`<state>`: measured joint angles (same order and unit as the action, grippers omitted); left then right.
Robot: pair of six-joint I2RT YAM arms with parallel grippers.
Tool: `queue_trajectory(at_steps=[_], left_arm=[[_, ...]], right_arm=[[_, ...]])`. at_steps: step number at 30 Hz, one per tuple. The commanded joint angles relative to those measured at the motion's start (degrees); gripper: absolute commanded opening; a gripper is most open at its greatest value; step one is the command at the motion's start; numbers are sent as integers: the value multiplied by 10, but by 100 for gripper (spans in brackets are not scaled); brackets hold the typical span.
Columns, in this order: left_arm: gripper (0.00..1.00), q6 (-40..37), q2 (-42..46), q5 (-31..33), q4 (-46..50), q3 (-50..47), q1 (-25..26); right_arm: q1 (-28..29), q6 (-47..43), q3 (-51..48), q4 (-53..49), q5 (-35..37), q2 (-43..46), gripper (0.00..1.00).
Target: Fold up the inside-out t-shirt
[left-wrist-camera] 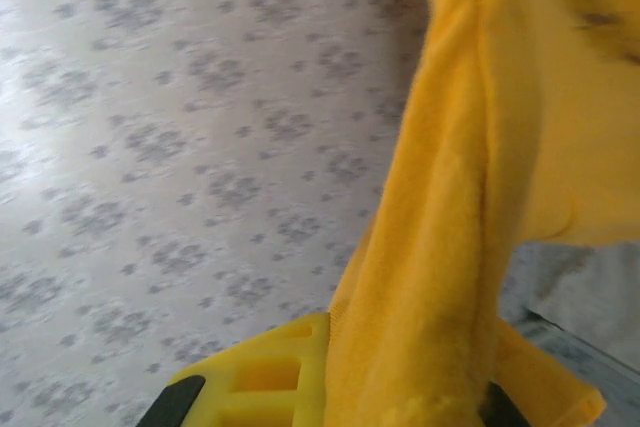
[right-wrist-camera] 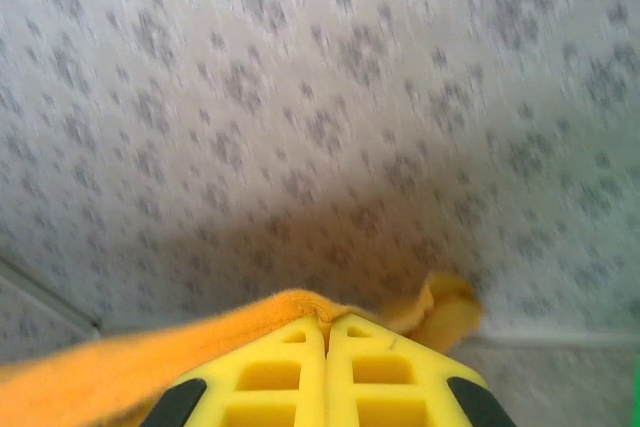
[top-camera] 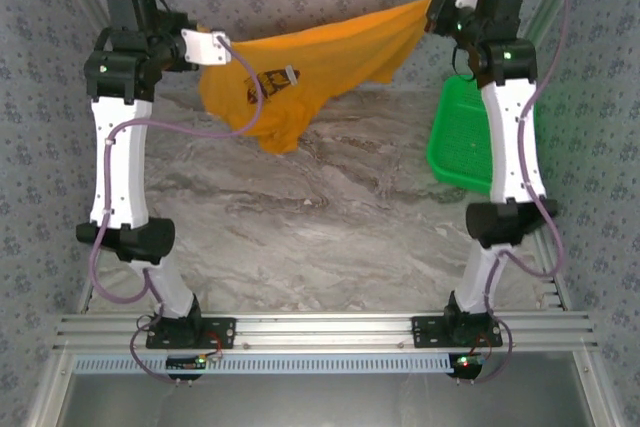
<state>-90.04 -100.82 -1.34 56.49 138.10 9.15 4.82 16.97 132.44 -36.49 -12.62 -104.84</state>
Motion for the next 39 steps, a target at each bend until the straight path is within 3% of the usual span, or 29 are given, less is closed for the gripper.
queue_trajectory(at_steps=[1,5,9,11,14,19,21,22,23,24,27,29,31,32,35,39], left_arm=[[0,-7,83,79,34,-147,27],[0,53,221,147,-34,-471,96],[1,195,318,180,-20,-683,227],[22,256,340,153,29,-757,307],[40,356,337,104,67,-818,380],[53,464,326,67,70,-783,400],[59,512,335,67,39,-760,388],[68,544,341,64,20,-746,373],[91,584,346,63,-4,-733,354],[100,609,350,48,-24,-725,333],[100,720,350,-82,-82,-707,223],[100,839,334,-178,-133,-707,121],[100,932,307,-226,-169,-714,59],[100,987,286,-206,-173,-713,42],[100,1053,215,-152,-190,-710,19],[99,1125,122,-119,-146,-693,-1]], right_arm=[[3,-11,-261,111,14,130,0],[12,19,-572,176,12,256,0],[51,45,-781,176,26,321,0],[66,52,-844,148,77,346,0],[65,54,-891,90,113,371,20],[59,68,-874,8,159,401,22],[73,66,-845,-10,188,396,23],[88,66,-829,-12,200,389,24],[104,60,-817,0,198,380,25],[120,59,-811,15,190,370,27],[167,82,-787,75,140,310,30],[198,106,-770,104,110,256,31],[235,125,-761,122,112,210,31],[252,138,-759,120,123,186,31],[278,167,-772,109,144,138,29],[282,205,-846,113,155,143,23]])
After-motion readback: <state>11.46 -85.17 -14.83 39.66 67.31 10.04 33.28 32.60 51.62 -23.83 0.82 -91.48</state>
